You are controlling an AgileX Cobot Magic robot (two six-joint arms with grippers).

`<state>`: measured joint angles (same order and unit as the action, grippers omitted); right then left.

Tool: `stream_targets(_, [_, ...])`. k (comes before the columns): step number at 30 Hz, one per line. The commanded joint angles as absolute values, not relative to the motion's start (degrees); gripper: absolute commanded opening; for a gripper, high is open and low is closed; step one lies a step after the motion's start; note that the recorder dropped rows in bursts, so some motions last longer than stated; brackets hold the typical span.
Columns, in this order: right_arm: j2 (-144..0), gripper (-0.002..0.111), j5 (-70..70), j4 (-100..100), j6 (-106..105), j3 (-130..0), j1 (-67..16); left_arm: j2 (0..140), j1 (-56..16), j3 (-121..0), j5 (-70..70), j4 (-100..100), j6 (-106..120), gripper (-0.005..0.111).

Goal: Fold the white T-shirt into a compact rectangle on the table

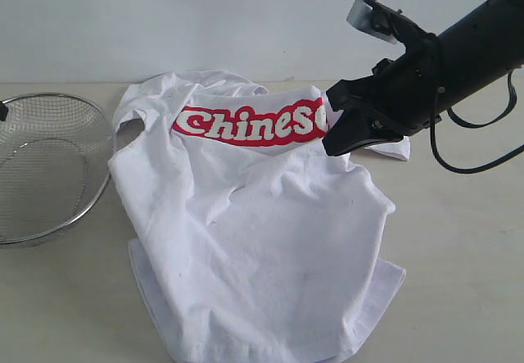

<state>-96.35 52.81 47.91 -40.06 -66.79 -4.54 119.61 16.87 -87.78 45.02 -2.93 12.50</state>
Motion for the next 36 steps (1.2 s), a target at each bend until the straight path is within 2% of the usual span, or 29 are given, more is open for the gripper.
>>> stream_targets(1, [-96.0, 0.000, 53.0, 48.0, -40.6, -66.7, -4.6, 120.4, 19.1, -88.8, 45.0, -1.0, 17.3, 0.005])
stream_targets(6, [-96.0, 0.000, 53.0, 48.0, -40.6, -66.7, -4.6, 120.4, 20.4, -90.5, 44.3, -4.4, 17.6, 0.005])
stream_targets(8, [-96.0, 0.000, 53.0, 48.0, -40.6, -66.7, -4.6, 120.4, 20.4, -91.0, 44.5, -5.6, 16.6, 0.013])
stream_targets(9, [-96.0, 0.000, 53.0, 48.0, -40.6, -66.7, -4.6, 120.4, 20.4, -91.1, 44.5, -5.7, 16.2, 0.018])
stream_targets(12, [-96.0, 0.000, 53.0, 48.0, -40.6, -66.7, -4.6, 120.4, 20.4, -91.1, 45.1, -7.6, 16.0, 0.045])
stream_targets(15, [-96.0, 0.000, 53.0, 48.0, -40.6, -66.7, -4.6, 120.4, 20.4, -91.1, 45.8, -8.8, 16.0, 0.078])
stream_targets(16, [-96.0, 0.000, 53.0, 48.0, -40.6, -66.7, -4.6, 120.4, 20.4, -91.1, 45.9, -9.2, 16.0, 0.085])
stream_targets(18, [-96.0, 0.000, 53.0, 48.0, -40.6, -66.7, -4.6, 120.4, 20.4, -91.1, 46.5, -9.6, 15.2, 0.089])
stream_targets(20, [-96.0, 0.000, 52.6, 48.1, -40.6, -66.7, -4.6, 119.8, 20.4, -91.1, 46.9, -11.4, 15.2, 0.086])
stream_targets(22, [-96.0, 0.000, 51.8, 48.1, -40.6, -66.7, -4.6, 118.8, 20.4, -91.1, 47.0, -15.0, 16.0, 0.078])
stream_targets(28, [-94.7, 0.000, 49.4, 48.9, -39.4, -66.7, -4.6, 112.6, 20.4, -91.6, 49.3, -36.7, 26.2, 0.040])
stream_targets(31, [-92.0, 0.000, 48.9, 48.7, -38.7, -66.4, -4.6, 108.6, 20.4, -91.6, 52.3, -47.7, 31.7, 0.017])
stream_targets(32, [-90.7, 0.000, 48.5, 48.7, -38.5, -66.1, -4.6, 106.9, 20.4, -91.6, 54.4, -51.7, 33.1, 0.006])
stream_targets(36, [-86.2, 0.000, 47.9, 48.0, -36.1, -62.7, -4.6, 101.9, 19.5, -91.6, 61.4, -59.0, 34.8, 0.004])
